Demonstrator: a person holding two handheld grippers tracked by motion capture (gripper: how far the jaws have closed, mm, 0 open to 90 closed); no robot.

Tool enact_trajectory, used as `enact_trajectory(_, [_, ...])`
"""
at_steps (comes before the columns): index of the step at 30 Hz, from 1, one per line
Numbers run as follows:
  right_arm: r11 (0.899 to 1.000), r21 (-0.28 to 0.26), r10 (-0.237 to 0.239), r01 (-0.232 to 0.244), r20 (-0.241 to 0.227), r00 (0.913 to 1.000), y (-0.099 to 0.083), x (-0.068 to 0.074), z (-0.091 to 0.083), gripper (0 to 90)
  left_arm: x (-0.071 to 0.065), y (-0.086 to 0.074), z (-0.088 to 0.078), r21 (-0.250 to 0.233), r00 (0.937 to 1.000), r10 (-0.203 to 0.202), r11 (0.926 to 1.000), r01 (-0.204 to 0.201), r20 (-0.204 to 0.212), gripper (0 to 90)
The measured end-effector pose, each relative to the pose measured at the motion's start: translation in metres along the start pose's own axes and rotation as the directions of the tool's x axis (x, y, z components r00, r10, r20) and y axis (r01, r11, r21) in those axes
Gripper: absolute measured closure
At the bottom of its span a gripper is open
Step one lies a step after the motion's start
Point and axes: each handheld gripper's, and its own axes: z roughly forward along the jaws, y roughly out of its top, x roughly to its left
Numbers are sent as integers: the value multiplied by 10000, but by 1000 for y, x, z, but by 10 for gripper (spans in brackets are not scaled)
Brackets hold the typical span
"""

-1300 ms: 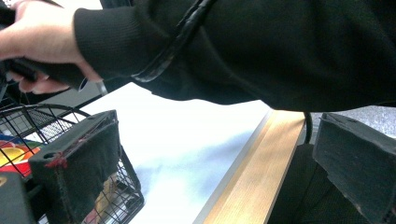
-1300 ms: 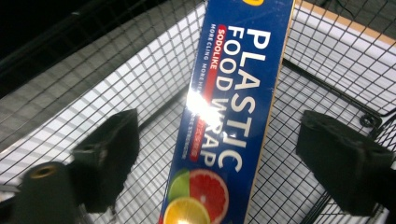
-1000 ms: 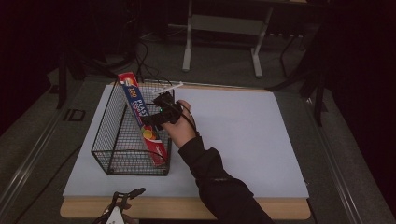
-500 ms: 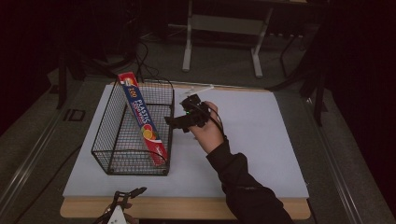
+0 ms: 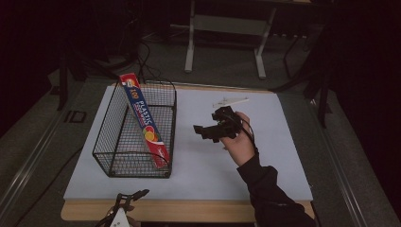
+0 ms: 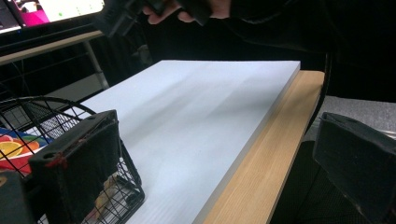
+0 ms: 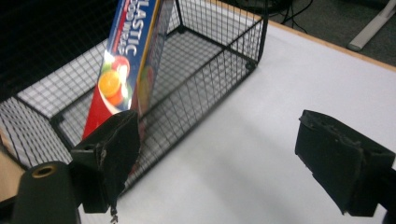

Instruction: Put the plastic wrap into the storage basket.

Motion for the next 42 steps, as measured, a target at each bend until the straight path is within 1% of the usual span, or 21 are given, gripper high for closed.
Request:
enact_trajectory(2, [10000,84,-30,30,-21,10000,-6,-3,-3,142,0,0,0,5,10000,15,10000,-15,5,14])
enact_trajectory(7, [9999,-111,56,-57,-134,9999,-19,-6,-13,142,0,0,1,7,10000,13,10000,-13,23,15])
enact_trajectory(11, [9996,-188,-212,210,-86,9997,-30,-6,-21,141,-1,0,1,-12,10000,-43,10000,43,21,14])
enact_trajectory(13, [9994,-224,-271,269,-64,9996,-36,-7,-25,141,-1,0,1,-16,10000,-8,10000,8,23,15])
enact_trajectory(15, [9994,-286,-208,204,-119,9997,-43,-8,-29,141,-1,0,1,9,10000,-10,10000,10,40,15])
enact_trajectory(20, [9999,-145,-68,65,-211,9998,-63,-13,-34,141,-1,0,1,12,10000,-10,10000,10,49,15])
enact_trajectory(24, [9997,-255,58,-64,-217,9997,-78,-18,-40,141,-1,0,1,43,10000,9,10000,-9,46,15])
enact_trajectory(25, [9996,-248,155,-160,-207,9997,-83,-19,-41,142,-2,0,2,46,10000,10,10000,-10,49,14])
enact_trajectory(29, [9992,-293,269,-268,17,9996,-99,-23,-44,143,-2,0,2,73,10000,40,10000,-41,57,15])
enact_trajectory(32, [9988,-169,450,-449,34,9990,-110,-28,-46,144,-2,0,2,78,10000,25,10000,-25,62,15])
enact_trajectory(35, [9990,15,447,-447,231,9987,-120,-32,-48,146,-2,0,2,89,10000,33,10000,-34,58,14])
enact_trajectory(37, [9986,49,531,-532,255,9983,-126,-34,-50,146,-2,0,2,103,10000,43,9999,-43,59,15])
enact_trajectory(38, [9982,52,600,-601,239,9979,-130,-35,-51,146,-2,0,2,110,10000,61,9999,-61,63,14])
enact_trajectory(42, [9979,205,604,-610,311,9977,-141,-33,-52,145,-2,0,3,121,10000,61,9999,-62,71,15])
